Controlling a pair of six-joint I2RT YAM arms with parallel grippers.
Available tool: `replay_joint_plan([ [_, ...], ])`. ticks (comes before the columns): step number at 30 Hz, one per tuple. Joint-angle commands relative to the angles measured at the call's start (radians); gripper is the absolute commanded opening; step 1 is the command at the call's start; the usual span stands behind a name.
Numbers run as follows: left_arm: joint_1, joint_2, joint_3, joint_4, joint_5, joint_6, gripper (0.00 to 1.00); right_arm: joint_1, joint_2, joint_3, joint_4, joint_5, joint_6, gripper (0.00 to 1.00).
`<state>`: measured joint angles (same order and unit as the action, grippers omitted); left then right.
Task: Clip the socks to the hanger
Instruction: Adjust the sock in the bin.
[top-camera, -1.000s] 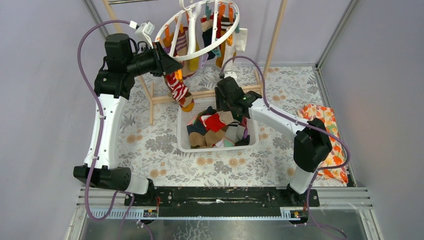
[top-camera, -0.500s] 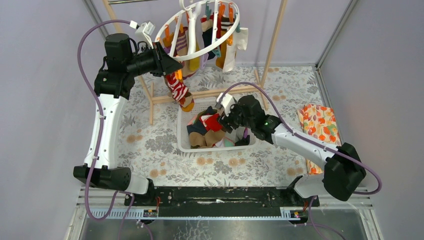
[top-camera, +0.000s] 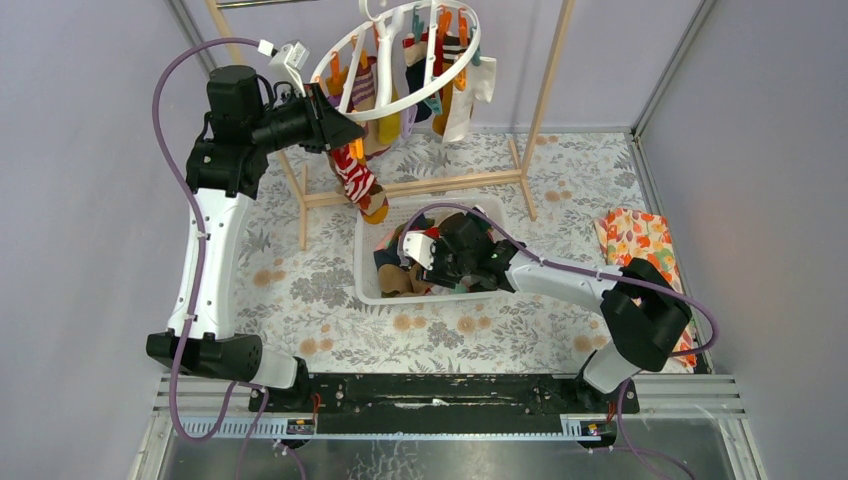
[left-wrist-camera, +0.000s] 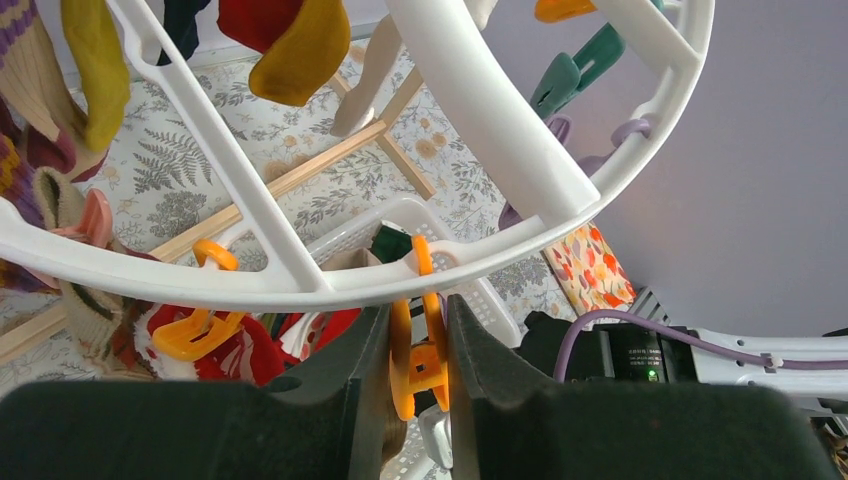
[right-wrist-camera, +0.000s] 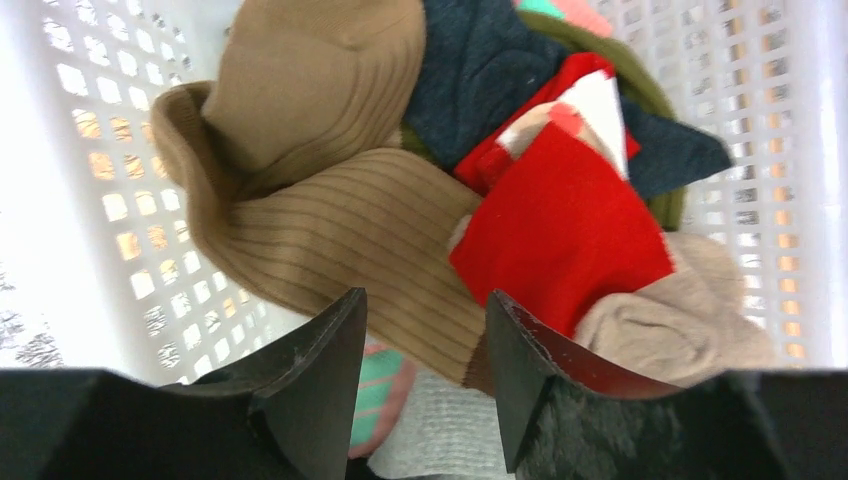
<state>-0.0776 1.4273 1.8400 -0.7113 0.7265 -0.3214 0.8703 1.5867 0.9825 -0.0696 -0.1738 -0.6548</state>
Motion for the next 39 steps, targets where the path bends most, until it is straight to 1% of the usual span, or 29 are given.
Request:
replay_joint_plan([
  [1,-0.002,0.002,0.044,-0.026,0.047,0.025,0.00,0.002,-0.001,0.005,0.125,0.066,-0.063,0.52],
  [5,-0.002,0.002,0.046,-0.028,0.048,0.025,0.00,0.002,0.027,0.002,0.164,0.088,-0.091,0.48],
  [11,-0.002,0.009,0.058,-0.039,0.047,0.033,0.00,0.002,0.069,0.032,0.130,0.080,-0.116,0.47],
  [14,-0.002,0.013,0.060,-0.043,0.047,0.035,0.00,0.002,0.079,0.040,0.101,0.076,-0.126,0.49],
  [16,-0.002,0.015,0.060,-0.043,0.047,0.035,0.00,0.002,0.084,0.037,0.107,0.097,-0.130,0.48],
  [17,-0.002,0.015,0.059,-0.043,0.047,0.034,0.00,0.002,0.086,0.031,0.126,0.118,-0.128,0.45],
  [18,-0.002,0.017,0.059,-0.043,0.046,0.033,0.00,0.002,0.087,0.026,0.149,0.137,-0.122,0.40],
  [21,-0.002,0.016,0.058,-0.043,0.047,0.031,0.00,0.002,0.075,0.009,0.225,0.169,-0.094,0.20],
  [25,-0.002,0.012,0.049,-0.043,0.047,0.032,0.00,0.002,0.048,-0.003,0.286,0.169,-0.055,0.00],
  [31,-0.002,0.005,0.047,-0.043,0.044,0.036,0.00,0.002,0.014,0.009,0.264,0.143,-0.014,0.00],
  [35,-0.002,0.004,0.041,-0.043,0.043,0.036,0.00,0.001,-0.019,0.032,0.212,0.111,0.027,0.00],
  [39,-0.002,0.001,0.040,-0.043,0.044,0.037,0.00,0.002,-0.094,0.072,0.169,0.062,0.130,0.00],
])
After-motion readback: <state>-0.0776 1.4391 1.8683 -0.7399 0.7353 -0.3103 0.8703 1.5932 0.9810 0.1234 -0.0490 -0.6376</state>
